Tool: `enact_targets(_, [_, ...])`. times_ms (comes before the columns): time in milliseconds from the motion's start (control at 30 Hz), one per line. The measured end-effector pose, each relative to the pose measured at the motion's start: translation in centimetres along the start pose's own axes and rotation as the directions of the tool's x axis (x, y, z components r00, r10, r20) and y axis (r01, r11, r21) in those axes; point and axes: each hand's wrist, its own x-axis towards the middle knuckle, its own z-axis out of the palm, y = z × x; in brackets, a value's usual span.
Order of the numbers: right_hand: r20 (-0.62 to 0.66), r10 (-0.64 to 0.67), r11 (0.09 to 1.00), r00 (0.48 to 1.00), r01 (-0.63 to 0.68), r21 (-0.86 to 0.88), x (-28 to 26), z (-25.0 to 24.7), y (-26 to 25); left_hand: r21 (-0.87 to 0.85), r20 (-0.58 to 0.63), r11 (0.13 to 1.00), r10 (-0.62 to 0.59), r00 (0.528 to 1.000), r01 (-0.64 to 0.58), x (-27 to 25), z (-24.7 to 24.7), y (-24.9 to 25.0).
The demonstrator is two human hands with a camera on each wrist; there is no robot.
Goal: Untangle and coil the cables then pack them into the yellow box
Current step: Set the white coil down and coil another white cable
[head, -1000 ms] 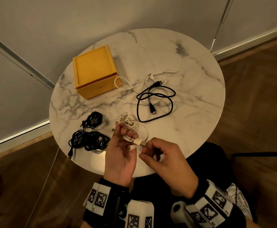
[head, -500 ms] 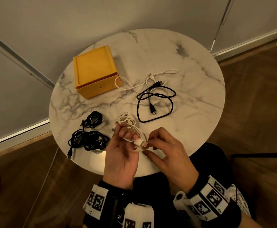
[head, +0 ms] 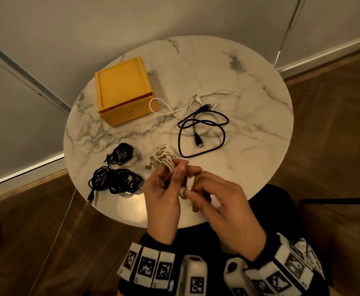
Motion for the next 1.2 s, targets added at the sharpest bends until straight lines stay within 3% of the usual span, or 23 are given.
enact_targets(133, [-0.112, 0.191, 0.970, 0.975, -0.169, 0.177, 0.5, -0.3, -0.2, 0.179, 0.060, 0.975, 0.121, 0.991, -0.129, -0.2, -0.2, -0.2])
enact_targets(300, [-0.161, 0.288, 0.921, 0.944, -0.227, 0.317, 1.0, -0.9, 0.1, 0.420, 0.176, 0.860, 0.236, 0.956, -0.290, -0.1, -0.2, -0.4])
enact_targets(400, [-0.172, 0.268, 0.955, 0.948, -0.239, 0.173, 1.2, -1.4, 0.6, 0.358, 0.208, 0.909, 0.144, 0.968, -0.212, 0.1, 0.0, -0.6])
enact_targets(533, [-0.136, 0.296, 0.946, 0.945, -0.270, 0.181, 1.7, -2.4, 1.9, 0.028, 0.301, 0.991, -0.133, 0.944, 0.131, 0.7, -0.2, -0.6])
enact_targets(700, [-0.117, 0.354, 0.909, 0.928, -0.312, 0.277, 2.2, -2.8, 2.3, -0.131, 0.404, 0.948, -0.217, 0.889, 0.290, 0.8, -1.3, -0.7])
enact_targets(833, [0.022, 0.438, 0.832, 0.899, -0.414, 0.369, 2.7, -2.8, 3.0, -0.358, 0.505, 0.801, -0.266, 0.821, 0.480, 0.8, -2.2, -0.3])
enact_targets(967, [0.203, 0.313, 0.874, 0.928, -0.365, 0.321, 2.5, -1.8, 2.2, -0.449, 0.531, 0.729, -0.248, 0.810, 0.517, 1.0, -2.3, -0.4])
enact_targets(1033, [0.208, 0.303, 0.878, 0.930, -0.357, 0.317, 2.5, -1.8, 2.1, -0.421, 0.550, 0.742, -0.250, 0.797, 0.523, 1.3, -2.6, -0.5])
enact_targets(1100, [0.182, 0.316, 0.893, 0.931, -0.357, 0.275, 2.6, -1.9, 2.3, -0.293, 0.535, 0.833, -0.263, 0.803, 0.468, 1.8, -3.3, -0.6])
enact_targets(1200, [0.129, 0.342, 0.920, 0.931, -0.359, 0.154, 2.4, -1.6, 2.8, -0.039, 0.480, 0.963, -0.217, 0.850, 0.268, 2.7, -4.5, -0.8])
